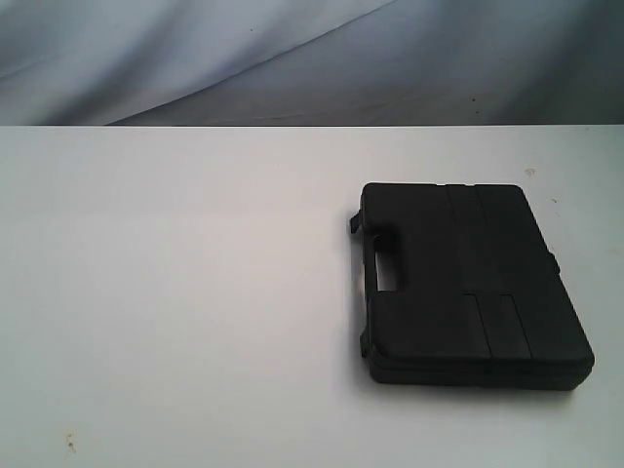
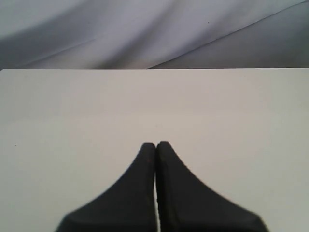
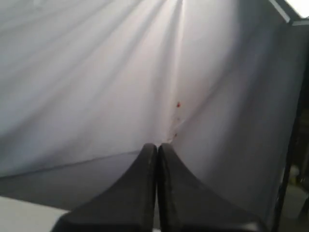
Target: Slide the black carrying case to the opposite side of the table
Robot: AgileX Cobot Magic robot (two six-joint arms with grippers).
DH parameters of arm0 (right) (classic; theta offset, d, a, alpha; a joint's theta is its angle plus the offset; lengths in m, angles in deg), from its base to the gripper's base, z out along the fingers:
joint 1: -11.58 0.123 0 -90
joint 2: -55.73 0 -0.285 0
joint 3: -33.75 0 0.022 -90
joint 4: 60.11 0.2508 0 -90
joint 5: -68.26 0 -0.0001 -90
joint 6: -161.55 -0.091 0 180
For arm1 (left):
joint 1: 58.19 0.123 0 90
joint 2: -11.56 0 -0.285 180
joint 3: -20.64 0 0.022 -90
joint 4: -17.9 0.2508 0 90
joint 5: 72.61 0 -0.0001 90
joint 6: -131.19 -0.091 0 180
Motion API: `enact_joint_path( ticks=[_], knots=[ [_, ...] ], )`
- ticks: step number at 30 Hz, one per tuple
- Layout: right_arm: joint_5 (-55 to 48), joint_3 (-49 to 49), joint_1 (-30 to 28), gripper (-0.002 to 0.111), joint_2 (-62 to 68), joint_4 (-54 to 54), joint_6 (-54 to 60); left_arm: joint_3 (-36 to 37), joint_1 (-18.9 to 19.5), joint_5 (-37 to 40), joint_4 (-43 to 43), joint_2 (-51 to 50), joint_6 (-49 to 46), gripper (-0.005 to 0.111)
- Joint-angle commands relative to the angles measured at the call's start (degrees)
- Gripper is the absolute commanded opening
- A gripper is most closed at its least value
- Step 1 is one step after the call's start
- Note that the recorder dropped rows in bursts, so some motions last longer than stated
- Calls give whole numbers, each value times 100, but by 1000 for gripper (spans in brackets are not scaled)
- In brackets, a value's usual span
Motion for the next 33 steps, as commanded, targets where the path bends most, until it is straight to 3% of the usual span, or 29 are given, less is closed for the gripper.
enact_joint_path(
  ticks=[1, 10, 22, 33],
  knots=[
    [-943, -635, -28, 0, 1009, 692, 8, 27, 10, -15, 0, 8, 18, 0],
    [-2432, -1704, -28, 0, 3541, 926, -122, 27, 10, -15, 0, 8, 18, 0],
    [-3616, -2975, 1, 0, 5591, 2143, 149, 27, 10, -15, 0, 8, 18, 0],
    [-3811, -3595, 1219, 0, 7161, 2030, -225, 27, 10, -15, 0, 8, 7, 0]
  ],
)
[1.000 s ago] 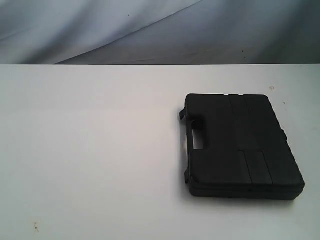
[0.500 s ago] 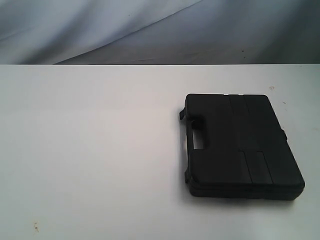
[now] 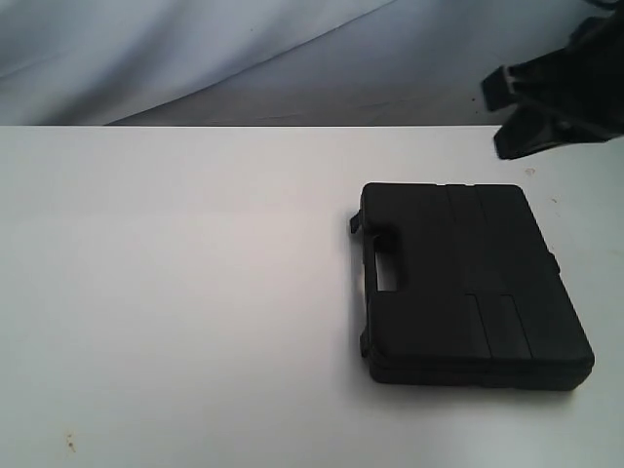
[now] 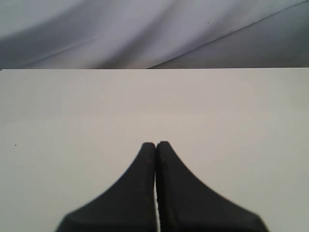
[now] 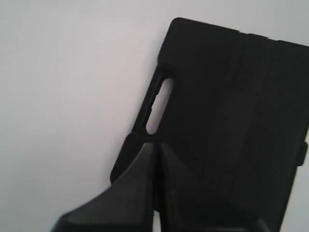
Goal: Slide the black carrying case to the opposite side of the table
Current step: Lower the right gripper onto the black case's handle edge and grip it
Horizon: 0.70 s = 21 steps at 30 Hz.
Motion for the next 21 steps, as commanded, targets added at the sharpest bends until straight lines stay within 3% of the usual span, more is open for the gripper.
enact_joint_path(
  ticks=[1, 9, 21],
  knots=[
    [16, -268, 491, 0, 641, -164, -337, 27, 10, -15, 0, 8, 7, 0],
    [164, -737, 1062, 0, 1805, -651, -1074, 27, 10, -15, 0, 8, 19, 0],
    [915, -794, 1063, 0, 2723, -291, -1187, 27, 10, -15, 0, 8, 7, 0]
  ],
)
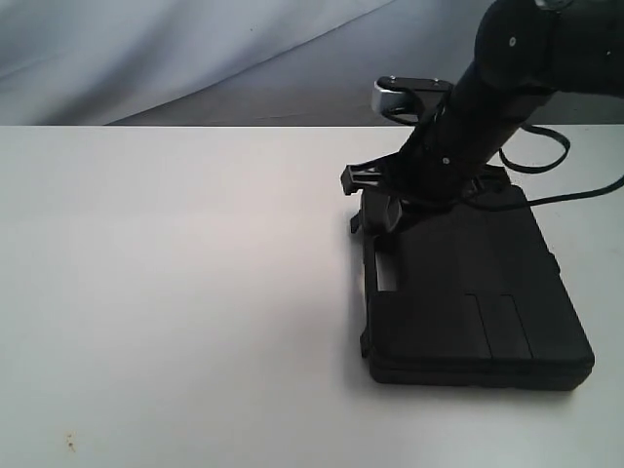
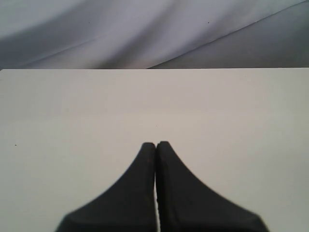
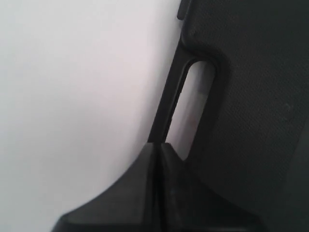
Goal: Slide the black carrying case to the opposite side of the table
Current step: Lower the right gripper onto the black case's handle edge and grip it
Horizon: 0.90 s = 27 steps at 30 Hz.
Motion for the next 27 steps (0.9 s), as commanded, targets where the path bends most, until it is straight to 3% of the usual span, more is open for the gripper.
enact_joint_path(
  ticks=[1, 6, 9, 12, 17, 21, 27],
  knots=[
    [380, -41, 17, 0, 199, 216, -20, 27, 10, -15, 0, 8, 7, 0],
    [761, -41, 29, 4, 370, 726, 274, 27, 10, -15, 0, 8, 7, 0],
    [836, -41, 29, 24, 538, 768, 312, 27, 10, -15, 0, 8, 19, 0],
    [683, -41, 42, 37, 803, 778, 261, 27, 10, -15, 0, 8, 19, 0],
    [917, -41, 220, 36, 1010, 349, -239, 27, 10, -15, 0, 8, 7, 0],
    [918, -81, 431, 36, 1014, -595, -1047, 27, 10, -15, 0, 8, 7, 0],
    [567, -549, 481, 36, 1024, -790, -1320, 27, 10, -15, 0, 8, 19, 0]
  ],
)
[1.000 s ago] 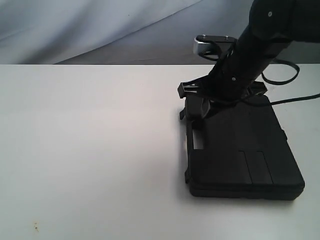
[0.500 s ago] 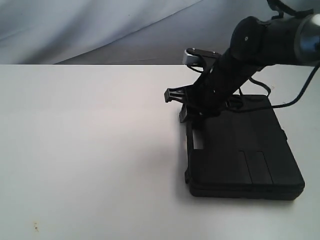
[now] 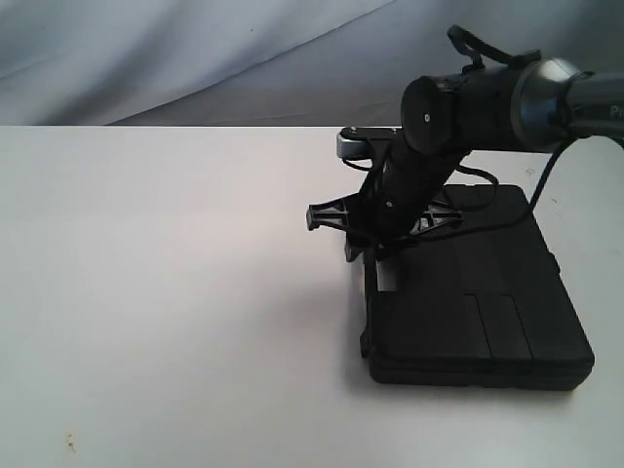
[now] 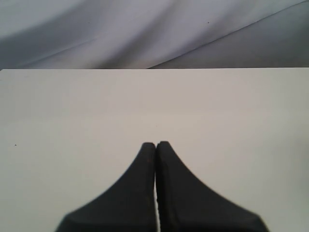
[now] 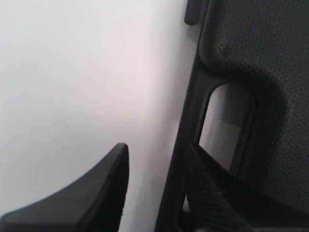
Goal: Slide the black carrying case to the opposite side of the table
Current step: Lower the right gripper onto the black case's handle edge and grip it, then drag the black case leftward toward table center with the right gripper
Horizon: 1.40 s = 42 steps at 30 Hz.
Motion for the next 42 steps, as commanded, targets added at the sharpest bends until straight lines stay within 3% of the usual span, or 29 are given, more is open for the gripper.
enact_joint_path(
  ticks=[1, 7, 24, 28, 34, 42],
  knots=[
    [-210, -359, 8, 36, -12, -284, -262, 27, 10, -15, 0, 8, 19, 0],
    [-403, -384, 8, 34, 59, -696, -530, 27, 10, -15, 0, 8, 19, 0],
    [-368, -384, 8, 34, 687, -313, -519, 27, 10, -15, 0, 8, 18, 0],
    [-175, -384, 43, 27, 687, -138, -519, 27, 10, -15, 0, 8, 18, 0],
    [106, -384, 244, 1, 687, -197, -519, 27, 10, -15, 0, 8, 18, 0],
    [430, -384, 420, 0, 701, 35, -544, 27, 4, -15, 0, 8, 7, 0]
  ],
)
